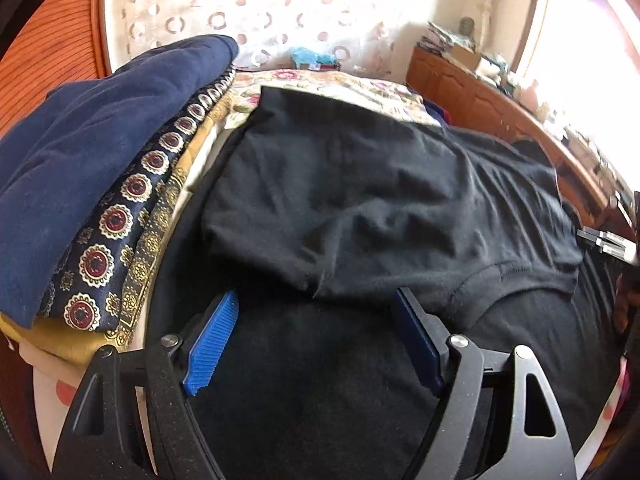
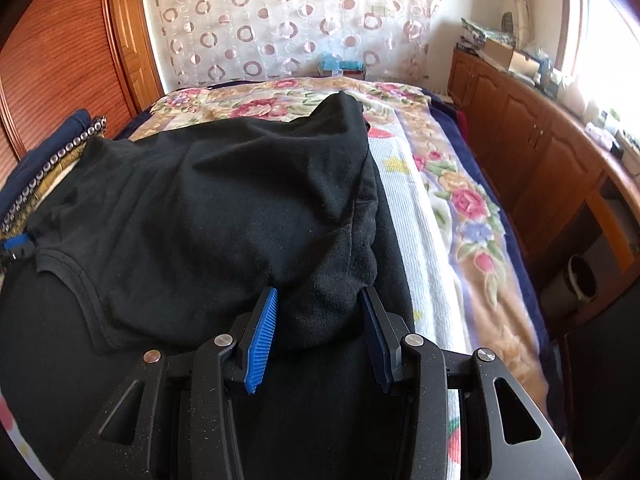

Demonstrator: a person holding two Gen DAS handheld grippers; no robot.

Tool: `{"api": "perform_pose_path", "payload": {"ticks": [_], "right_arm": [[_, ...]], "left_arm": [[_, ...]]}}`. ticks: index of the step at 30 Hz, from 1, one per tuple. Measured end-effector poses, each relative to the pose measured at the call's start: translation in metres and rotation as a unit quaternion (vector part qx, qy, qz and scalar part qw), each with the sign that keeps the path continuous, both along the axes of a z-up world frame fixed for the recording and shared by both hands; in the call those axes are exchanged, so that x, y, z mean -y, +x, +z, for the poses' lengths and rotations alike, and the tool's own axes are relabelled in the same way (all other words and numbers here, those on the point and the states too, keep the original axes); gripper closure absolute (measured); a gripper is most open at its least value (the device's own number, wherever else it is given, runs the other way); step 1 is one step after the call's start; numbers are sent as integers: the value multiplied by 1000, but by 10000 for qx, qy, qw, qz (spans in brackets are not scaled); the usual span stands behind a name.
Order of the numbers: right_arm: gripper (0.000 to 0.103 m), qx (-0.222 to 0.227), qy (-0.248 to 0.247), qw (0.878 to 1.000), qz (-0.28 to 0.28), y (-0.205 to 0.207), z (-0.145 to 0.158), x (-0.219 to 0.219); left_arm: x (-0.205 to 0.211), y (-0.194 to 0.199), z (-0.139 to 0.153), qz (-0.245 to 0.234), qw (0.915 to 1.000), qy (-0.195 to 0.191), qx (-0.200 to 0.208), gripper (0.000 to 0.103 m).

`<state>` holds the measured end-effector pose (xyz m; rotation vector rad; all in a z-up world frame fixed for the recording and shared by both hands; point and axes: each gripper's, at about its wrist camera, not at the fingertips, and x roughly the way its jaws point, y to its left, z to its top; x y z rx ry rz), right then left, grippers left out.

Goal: Fold small clothes

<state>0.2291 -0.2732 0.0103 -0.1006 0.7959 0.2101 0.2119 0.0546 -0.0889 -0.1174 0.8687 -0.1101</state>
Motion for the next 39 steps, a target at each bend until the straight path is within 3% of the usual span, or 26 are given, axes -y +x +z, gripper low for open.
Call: {"api": "perform_pose_path", "payload": {"ticks": [3, 7, 10, 16, 20, 31, 39], "right_arm": [[59, 1, 28, 10000, 14, -2, 1, 5], [59, -10, 175, 9998, 36, -2, 1, 11], [59, -11, 223, 9997, 41, -2, 1, 10], [91, 41, 241, 9993, 274, -5, 4, 5], [95, 112, 117, 9984, 539, -10, 8, -3], [96, 895, 419, 9937, 530, -41, 57, 10], [96, 1154, 531, 9902, 584, -85, 62, 13]], "left_arm": [[-4, 3, 5, 138, 9997, -175, 128, 25], [-9, 9, 7, 292, 9988, -351, 183, 37], [-13, 13, 5, 365, 9983, -422, 185, 60], [-9, 12, 4, 339, 9989, -172, 265, 97], [-2, 1, 17, 344, 9975, 39, 619, 99], [-2, -51, 68, 211, 9893, -196, 1434, 99], [-5, -91, 71, 203, 9868, -268, 1581, 99]]}}
